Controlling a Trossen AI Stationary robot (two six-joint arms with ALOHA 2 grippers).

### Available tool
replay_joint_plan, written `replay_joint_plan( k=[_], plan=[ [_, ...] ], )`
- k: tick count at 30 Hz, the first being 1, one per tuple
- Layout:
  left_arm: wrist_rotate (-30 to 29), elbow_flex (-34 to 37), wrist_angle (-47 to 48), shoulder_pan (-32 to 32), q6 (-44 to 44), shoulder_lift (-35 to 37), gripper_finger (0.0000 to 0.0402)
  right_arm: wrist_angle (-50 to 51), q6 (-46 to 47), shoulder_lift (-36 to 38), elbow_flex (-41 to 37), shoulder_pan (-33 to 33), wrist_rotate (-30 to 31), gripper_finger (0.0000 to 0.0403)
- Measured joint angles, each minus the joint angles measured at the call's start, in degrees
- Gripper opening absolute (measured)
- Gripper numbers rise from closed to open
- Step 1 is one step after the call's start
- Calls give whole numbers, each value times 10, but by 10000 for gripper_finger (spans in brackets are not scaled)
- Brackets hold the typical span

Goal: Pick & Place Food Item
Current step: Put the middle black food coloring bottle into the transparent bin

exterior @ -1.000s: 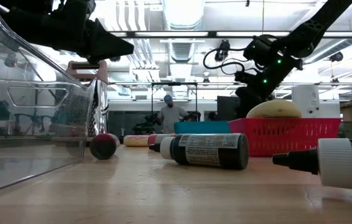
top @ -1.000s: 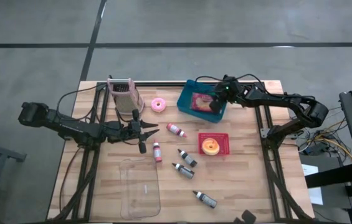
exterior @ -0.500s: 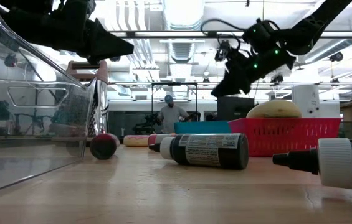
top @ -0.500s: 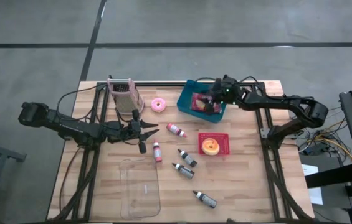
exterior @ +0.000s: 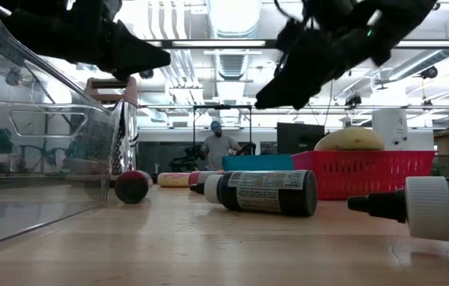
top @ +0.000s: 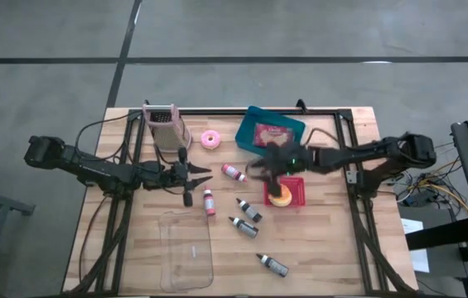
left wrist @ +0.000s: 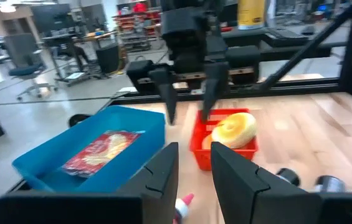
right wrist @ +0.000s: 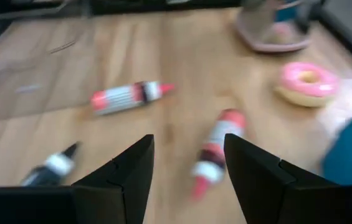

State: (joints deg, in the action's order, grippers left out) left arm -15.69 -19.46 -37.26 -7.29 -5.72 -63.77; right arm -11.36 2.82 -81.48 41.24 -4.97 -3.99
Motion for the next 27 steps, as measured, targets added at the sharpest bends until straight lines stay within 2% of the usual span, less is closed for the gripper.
replay_joint_plan(
  k=[4, 7, 15, 18, 23, 27],
  plan=[
    [12, 0, 0, 0, 0, 0, 97, 87, 14, 0, 41, 102, 75, 192],
    [20, 0, 5, 0, 2, 0, 97, 135, 33, 0, 73, 175, 108, 192],
    [118, -12, 36, 0, 39, 0, 109, 280, 90, 0, 142, 321, 227, 192],
    [121, -27, 48, 0, 54, 0, 127, 320, 140, 0, 153, 340, 226, 192],
    [121, -31, 52, -1, 56, 0, 159, 350, 252, -3, 148, 351, 138, 192],
    [112, -31, 52, -1, 45, 0, 176, 358, 312, -20, 144, 373, 105, 192]
  ],
)
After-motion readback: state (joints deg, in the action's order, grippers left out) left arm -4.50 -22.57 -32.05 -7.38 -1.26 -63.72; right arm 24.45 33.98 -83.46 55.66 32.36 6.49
